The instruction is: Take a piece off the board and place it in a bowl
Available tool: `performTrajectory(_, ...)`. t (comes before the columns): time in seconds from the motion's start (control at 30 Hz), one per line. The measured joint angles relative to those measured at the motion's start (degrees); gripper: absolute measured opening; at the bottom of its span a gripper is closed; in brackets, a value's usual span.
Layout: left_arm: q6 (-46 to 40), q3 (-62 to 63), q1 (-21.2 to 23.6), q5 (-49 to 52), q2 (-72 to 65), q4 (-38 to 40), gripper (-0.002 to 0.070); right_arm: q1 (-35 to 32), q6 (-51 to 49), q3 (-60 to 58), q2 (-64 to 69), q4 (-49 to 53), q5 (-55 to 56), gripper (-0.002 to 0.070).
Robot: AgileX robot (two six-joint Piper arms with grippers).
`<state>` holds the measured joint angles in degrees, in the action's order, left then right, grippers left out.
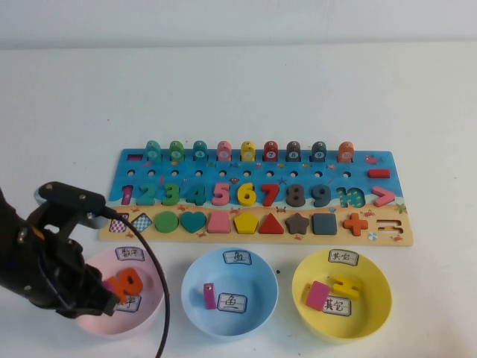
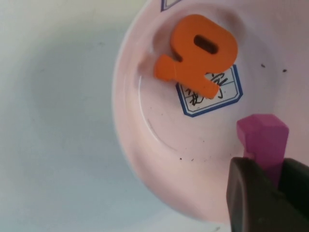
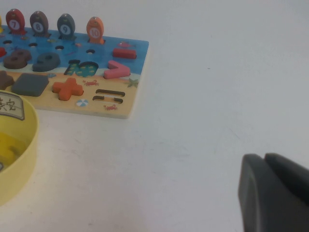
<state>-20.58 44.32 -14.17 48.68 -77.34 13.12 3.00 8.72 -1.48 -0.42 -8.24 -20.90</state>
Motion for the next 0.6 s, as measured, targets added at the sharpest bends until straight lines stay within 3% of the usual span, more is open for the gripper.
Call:
performTrajectory(0.2, 2.37, 0.0, 0.0, -1.59, -3.39, 0.98, 0.0065, 0.0, 0.0, 0.0, 0.0, 0.0, 0.0, -0.0018)
performTrajectory(0.6, 18.26, 4.85, 0.0, -0.22, -6.46, -3.35, 0.0065, 0.0, 0.0, 0.0, 0.0, 0.0, 0.0, -0.0018)
